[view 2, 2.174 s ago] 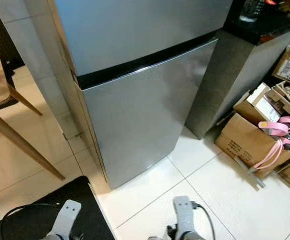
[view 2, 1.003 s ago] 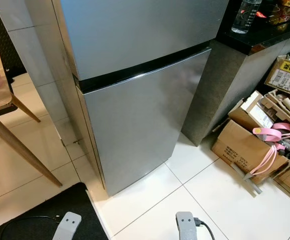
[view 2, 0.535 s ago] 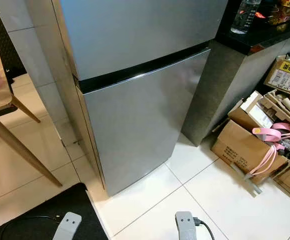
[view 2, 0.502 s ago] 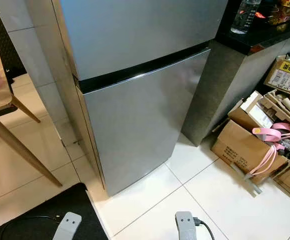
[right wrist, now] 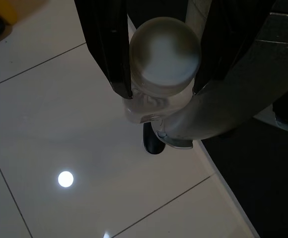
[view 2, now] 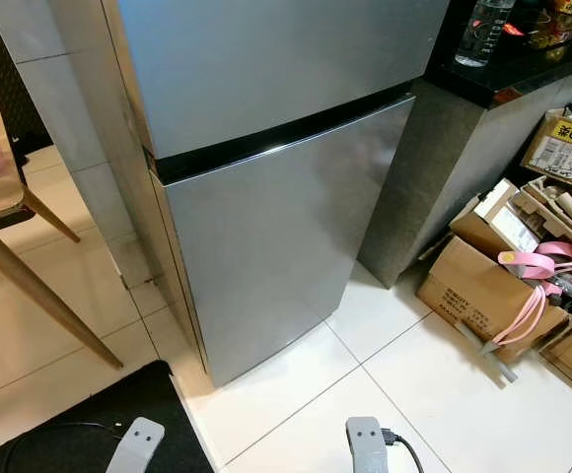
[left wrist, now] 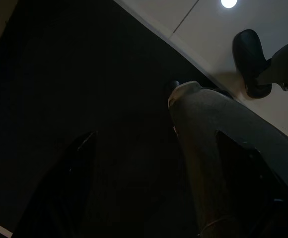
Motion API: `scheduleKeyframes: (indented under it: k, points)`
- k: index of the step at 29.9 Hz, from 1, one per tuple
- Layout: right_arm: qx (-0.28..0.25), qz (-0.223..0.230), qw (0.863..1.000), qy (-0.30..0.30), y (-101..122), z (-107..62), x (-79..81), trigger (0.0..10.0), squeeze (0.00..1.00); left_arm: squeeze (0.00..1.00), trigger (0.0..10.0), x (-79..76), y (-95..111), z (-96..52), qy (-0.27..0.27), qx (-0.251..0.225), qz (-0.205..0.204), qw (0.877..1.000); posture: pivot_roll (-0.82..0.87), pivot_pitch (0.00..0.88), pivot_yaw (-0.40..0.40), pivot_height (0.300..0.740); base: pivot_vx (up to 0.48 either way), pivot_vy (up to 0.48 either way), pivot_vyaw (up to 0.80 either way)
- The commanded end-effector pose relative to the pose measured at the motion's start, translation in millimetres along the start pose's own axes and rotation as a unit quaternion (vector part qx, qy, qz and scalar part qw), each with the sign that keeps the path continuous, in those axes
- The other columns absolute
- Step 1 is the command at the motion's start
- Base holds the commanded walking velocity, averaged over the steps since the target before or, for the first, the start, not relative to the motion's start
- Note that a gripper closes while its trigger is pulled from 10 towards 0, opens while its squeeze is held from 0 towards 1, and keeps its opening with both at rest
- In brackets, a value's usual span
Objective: Restocking fridge
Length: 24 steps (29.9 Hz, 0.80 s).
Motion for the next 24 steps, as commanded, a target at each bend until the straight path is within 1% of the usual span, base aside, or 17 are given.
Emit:
scheduleKeyframes:
  k: [1,11,24]
  points:
    - [0.018,0.002,1.000,0.009,-12.2,-0.5,4.1,10.0,0.00,0.00,10.0,-11.8,-12.3,-1.0,-0.019,0.019,0.005,1.000,-0.02,0.083,-0.017,0.740,0.000,0.000,0.00]
    - [0.020,-0.003,1.000,0.008,-11.9,-0.4,3.8,10.0,0.00,0.00,10.0,-12.6,-11.8,-0.8,-0.019,0.020,0.012,1.000,-0.01,0.062,-0.017,0.740,0.000,0.000,0.00]
    - [0.018,0.000,1.000,0.007,-10.5,-0.3,3.5,10.0,0.00,0.00,10.0,-13.7,-10.9,-0.6,-0.021,0.019,0.013,1.000,-0.02,0.069,-0.017,0.740,0.000,0.000,0.00]
Point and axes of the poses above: a point about 5 cm out from each wrist's last joint towards the gripper, its own z axis pointing out of the wrist towards the gripper, its own y axis along the axis of the wrist's last joint, x = y × z, the point moved 6 cm from there along z, pointing out of the wrist towards the gripper, and after that the axes turned 15 degrees about z, right-handed, at the moved point
